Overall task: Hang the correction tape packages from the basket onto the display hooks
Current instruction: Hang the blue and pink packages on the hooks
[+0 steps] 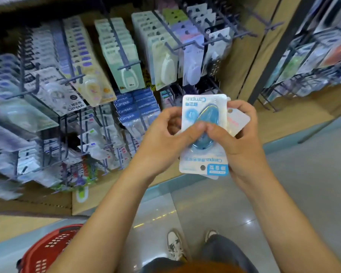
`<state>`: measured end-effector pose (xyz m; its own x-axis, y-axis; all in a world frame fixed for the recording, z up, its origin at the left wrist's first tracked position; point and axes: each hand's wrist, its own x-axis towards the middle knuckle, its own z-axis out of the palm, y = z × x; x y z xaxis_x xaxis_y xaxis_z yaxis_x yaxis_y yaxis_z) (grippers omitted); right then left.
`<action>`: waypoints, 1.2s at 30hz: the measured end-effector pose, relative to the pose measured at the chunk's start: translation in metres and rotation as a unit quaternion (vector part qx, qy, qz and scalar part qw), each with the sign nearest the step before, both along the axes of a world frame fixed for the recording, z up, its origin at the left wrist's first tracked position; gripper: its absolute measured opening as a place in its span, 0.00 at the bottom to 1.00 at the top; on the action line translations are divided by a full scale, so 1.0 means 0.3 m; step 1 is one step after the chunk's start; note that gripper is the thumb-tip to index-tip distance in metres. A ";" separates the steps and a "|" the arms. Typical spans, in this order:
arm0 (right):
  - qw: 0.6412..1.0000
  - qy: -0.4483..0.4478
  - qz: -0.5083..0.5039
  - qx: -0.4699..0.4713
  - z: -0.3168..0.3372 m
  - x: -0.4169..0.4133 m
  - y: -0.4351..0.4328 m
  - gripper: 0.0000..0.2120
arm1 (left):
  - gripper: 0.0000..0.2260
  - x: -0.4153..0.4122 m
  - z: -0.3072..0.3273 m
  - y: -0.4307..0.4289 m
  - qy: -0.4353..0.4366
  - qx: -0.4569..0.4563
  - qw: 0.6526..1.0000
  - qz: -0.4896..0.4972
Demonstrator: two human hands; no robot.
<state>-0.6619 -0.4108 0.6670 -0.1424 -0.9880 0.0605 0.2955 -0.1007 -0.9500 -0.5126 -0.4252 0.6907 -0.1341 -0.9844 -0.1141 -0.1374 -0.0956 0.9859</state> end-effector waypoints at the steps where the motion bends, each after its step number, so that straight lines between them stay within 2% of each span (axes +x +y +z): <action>1: 1.000 0.005 -0.003 -0.011 0.015 -0.016 -0.013 0.24 | 0.21 -0.003 0.016 -0.004 0.004 0.011 0.999 -0.032; 6: 0.998 -0.002 0.050 -0.026 0.085 -0.089 -0.067 0.18 | 0.23 -0.044 0.110 -0.049 0.057 0.022 0.997 -0.039; 10: 0.994 0.017 0.067 -0.082 0.179 -0.148 -0.104 0.29 | 0.20 -0.084 0.202 -0.061 0.111 -0.016 0.994 -0.011; 12: 0.986 0.014 0.113 -0.122 0.242 -0.175 -0.116 0.33 | 0.21 -0.109 0.246 -0.066 0.125 -0.060 0.990 0.015; 15: 0.969 0.048 0.168 -0.174 0.336 -0.201 -0.127 0.34 | 0.24 -0.162 0.321 -0.065 0.140 -0.130 0.980 0.049; 17: 0.963 0.078 0.177 -0.186 0.379 -0.213 -0.146 0.32 | 0.22 -0.199 0.376 -0.061 0.144 -0.178 0.972 0.059; 20: 0.957 0.095 0.182 -0.204 0.458 -0.216 -0.171 0.23 | 0.18 -0.228 0.476 -0.053 0.096 -0.250 0.961 0.075; 25: 0.933 0.025 0.203 -0.297 0.671 -0.196 -0.211 0.17 | 0.14 -0.175 0.691 -0.091 0.036 -0.305 0.949 0.070; 28: 0.908 0.031 0.181 -0.378 0.797 -0.170 -0.239 0.18 | 0.12 -0.139 0.814 -0.112 0.050 -0.353 0.932 0.064; 32: 0.876 0.125 0.079 -0.460 0.939 -0.138 -0.296 0.26 | 0.21 -0.100 0.950 -0.132 0.084 -0.403 0.908 0.072; 36: 0.861 0.159 0.081 -0.477 1.054 -0.125 -0.349 0.29 | 0.22 -0.044 1.068 -0.158 0.094 -0.372 0.922 0.057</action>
